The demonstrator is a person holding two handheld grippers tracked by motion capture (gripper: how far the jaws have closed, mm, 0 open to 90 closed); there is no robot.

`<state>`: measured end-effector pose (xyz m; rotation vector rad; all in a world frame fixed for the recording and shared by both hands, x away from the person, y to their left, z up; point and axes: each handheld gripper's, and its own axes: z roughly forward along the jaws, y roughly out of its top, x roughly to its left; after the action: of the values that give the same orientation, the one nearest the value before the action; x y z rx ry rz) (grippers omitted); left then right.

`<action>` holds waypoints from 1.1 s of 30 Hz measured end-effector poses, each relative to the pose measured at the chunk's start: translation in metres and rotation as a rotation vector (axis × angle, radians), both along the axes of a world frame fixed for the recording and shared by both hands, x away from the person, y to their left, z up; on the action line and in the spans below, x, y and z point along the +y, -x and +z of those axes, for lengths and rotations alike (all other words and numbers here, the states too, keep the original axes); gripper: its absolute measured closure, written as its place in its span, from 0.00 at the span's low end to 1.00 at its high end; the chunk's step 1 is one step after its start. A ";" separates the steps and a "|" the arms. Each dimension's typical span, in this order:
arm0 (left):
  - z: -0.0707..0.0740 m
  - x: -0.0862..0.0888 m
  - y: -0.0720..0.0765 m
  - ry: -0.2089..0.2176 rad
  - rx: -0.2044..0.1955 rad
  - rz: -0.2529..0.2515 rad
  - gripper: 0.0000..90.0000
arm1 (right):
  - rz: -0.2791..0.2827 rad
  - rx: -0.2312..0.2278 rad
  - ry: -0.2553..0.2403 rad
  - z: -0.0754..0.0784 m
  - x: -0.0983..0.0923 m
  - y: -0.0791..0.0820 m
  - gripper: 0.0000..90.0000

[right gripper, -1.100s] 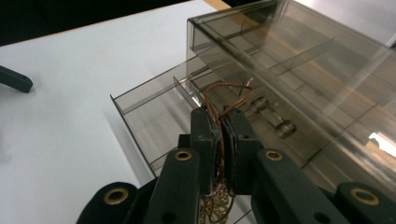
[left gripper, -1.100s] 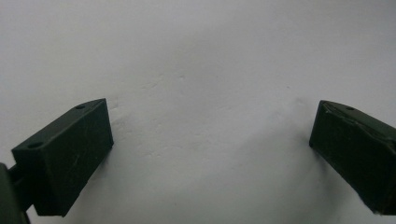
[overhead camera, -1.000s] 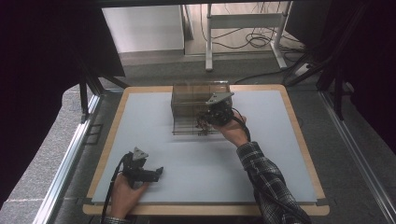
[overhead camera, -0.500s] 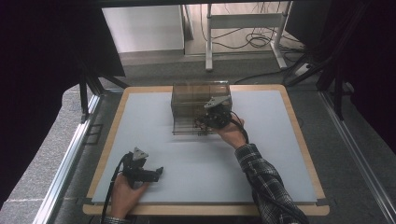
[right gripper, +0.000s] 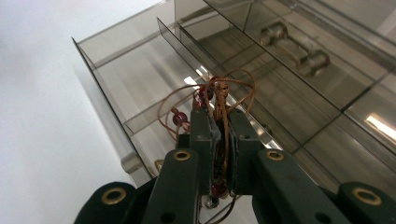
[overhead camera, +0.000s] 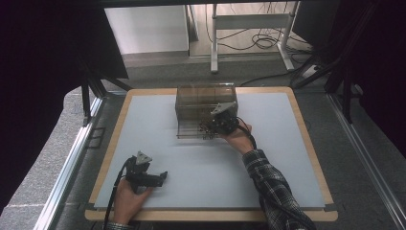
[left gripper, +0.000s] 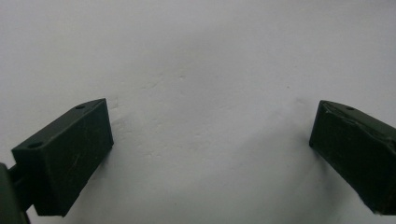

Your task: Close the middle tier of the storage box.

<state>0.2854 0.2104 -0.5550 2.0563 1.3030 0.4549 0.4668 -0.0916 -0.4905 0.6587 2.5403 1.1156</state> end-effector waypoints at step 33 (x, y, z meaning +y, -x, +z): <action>0.000 0.000 0.000 0.002 0.000 0.000 0.00 | -0.019 -0.035 0.067 -0.005 0.002 0.001 0.97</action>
<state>0.2854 0.2104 -0.5550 2.0547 1.3028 0.4537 0.4654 -0.0892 -0.4955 0.6394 2.5246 1.0215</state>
